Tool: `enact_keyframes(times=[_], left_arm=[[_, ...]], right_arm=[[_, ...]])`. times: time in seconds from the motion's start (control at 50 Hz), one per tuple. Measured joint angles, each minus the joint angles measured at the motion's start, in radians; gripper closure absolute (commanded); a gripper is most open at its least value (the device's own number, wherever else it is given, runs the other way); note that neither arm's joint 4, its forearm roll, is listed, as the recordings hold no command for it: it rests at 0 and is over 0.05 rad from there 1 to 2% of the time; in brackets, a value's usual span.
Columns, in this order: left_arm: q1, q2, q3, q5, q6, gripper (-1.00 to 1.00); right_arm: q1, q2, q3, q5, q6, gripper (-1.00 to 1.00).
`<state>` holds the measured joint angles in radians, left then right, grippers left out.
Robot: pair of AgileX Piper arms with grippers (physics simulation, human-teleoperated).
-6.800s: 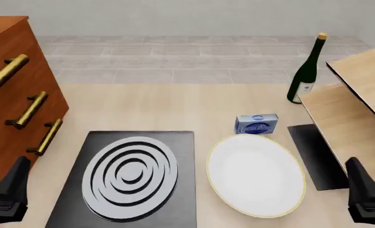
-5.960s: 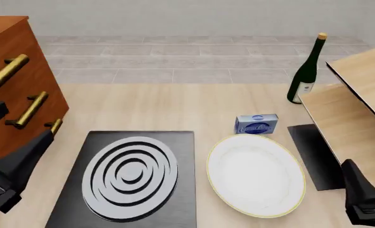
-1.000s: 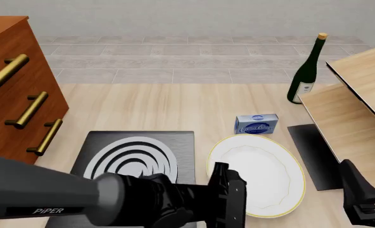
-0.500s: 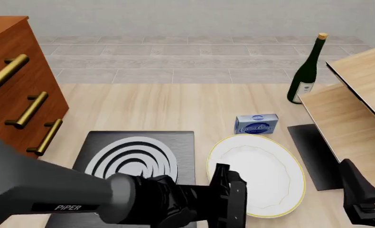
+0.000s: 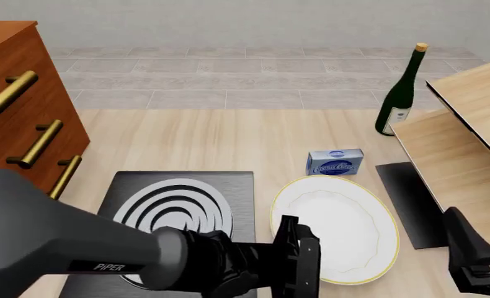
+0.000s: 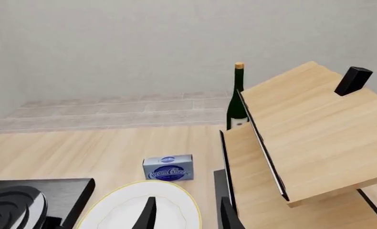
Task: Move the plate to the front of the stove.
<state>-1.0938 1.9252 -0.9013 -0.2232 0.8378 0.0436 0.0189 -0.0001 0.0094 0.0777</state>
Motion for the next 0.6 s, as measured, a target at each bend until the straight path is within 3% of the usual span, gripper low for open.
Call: enact_keyframes(times=[0.58, 0.6], left_arm=[[0.002, 0.038, -0.009, -0.028, -0.01, -1.0], [0.002, 0.038, -0.009, -0.029, -0.009, 1.0]], right_arm=[[-0.002, -0.002, 0.0, 0.001, 0.003, -1.0], [-0.002, -0.002, 0.0, 0.001, 0.003, -1.0]])
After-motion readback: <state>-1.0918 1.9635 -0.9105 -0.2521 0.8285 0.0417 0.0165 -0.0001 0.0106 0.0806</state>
